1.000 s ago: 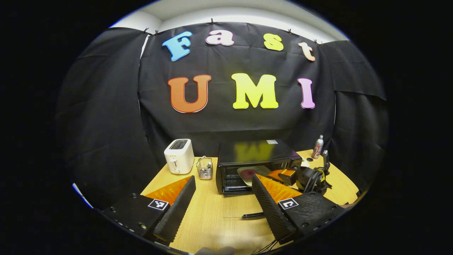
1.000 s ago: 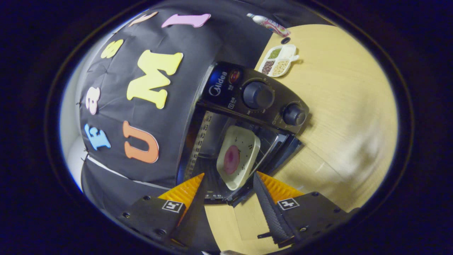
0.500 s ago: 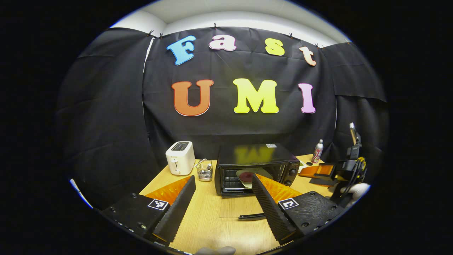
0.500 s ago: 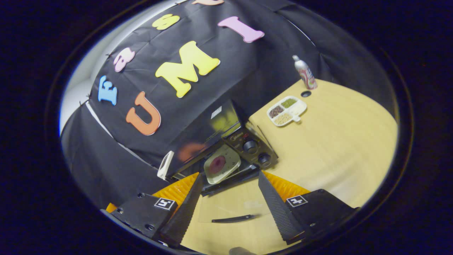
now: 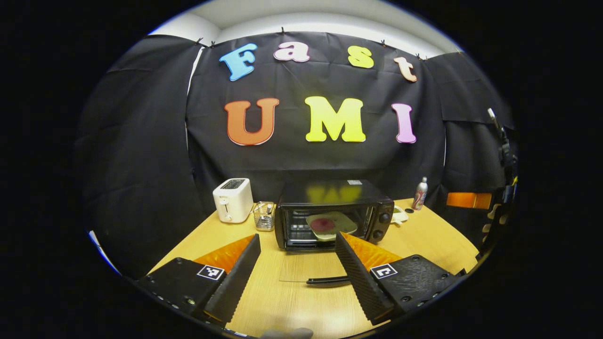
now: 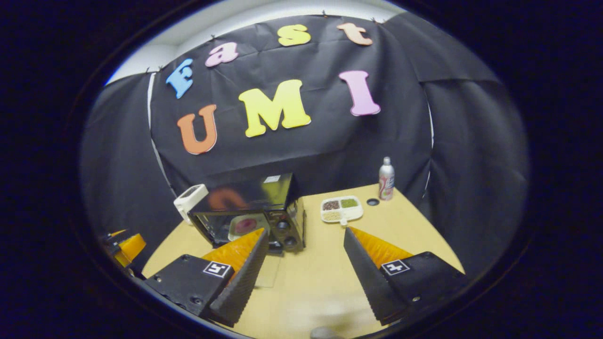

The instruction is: Open the electric oven with the left hand, put the food in, and close the electric oven.

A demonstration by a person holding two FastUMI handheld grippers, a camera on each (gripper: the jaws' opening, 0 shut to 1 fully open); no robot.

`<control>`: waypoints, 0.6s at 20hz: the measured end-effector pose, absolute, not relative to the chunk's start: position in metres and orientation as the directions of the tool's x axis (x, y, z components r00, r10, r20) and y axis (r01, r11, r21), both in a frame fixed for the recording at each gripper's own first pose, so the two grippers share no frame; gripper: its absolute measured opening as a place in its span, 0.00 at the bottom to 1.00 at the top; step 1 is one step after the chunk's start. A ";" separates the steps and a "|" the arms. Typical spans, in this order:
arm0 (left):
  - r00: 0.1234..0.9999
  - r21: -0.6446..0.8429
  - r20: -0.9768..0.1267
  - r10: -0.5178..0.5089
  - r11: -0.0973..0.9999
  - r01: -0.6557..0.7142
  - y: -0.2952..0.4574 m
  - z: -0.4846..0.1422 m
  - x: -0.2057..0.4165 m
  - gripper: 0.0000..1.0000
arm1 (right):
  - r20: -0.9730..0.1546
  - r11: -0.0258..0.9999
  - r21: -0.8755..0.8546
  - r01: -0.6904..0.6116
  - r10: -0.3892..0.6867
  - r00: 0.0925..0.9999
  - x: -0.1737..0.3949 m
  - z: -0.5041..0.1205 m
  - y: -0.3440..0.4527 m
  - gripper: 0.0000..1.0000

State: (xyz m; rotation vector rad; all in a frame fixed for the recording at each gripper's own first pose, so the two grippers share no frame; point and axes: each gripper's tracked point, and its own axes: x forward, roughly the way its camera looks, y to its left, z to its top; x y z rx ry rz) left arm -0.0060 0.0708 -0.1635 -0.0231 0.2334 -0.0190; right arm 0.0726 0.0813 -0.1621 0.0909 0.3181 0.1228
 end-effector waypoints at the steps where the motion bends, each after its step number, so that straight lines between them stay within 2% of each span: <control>1: 0.968 -0.031 -0.251 -0.021 0.999 0.013 0.068 -0.175 -0.007 0.97 | -0.287 0.991 0.081 -0.102 0.121 0.950 0.068 -0.153 0.075 0.96; 5: 0.936 -0.063 -0.348 -0.059 0.997 0.039 0.042 -0.235 -0.009 0.96 | -0.263 0.991 0.025 -0.132 0.134 0.955 0.051 -0.139 0.072 0.96; 6: 0.932 -0.062 -0.358 -0.065 0.997 0.045 0.036 -0.247 -0.007 0.96 | -0.266 0.991 0.014 -0.135 0.134 0.955 0.048 -0.137 0.070 1.00; 7: 0.916 -0.063 -0.394 -0.071 0.997 0.050 0.031 -0.265 -0.008 0.97 | -0.266 0.991 0.015 -0.136 0.135 0.954 0.045 -0.135 0.068 0.96; 9: 0.896 -0.064 -0.436 -0.087 0.996 0.066 0.018 -0.292 -0.008 0.97 | -0.270 0.991 0.011 -0.134 0.132 0.954 0.040 -0.133 0.063 1.00; 10: 0.884 -0.059 -0.459 -0.094 0.995 0.075 0.014 -0.307 -0.009 0.97 | -0.273 0.991 0.012 -0.134 0.132 0.953 0.037 -0.132 0.061 0.96; 12: 0.864 -0.059 -0.491 -0.110 0.994 0.093 0.002 -0.329 -0.007 0.97 | -0.281 0.993 0.009 -0.122 0.119 0.952 0.033 -0.132 0.054 0.96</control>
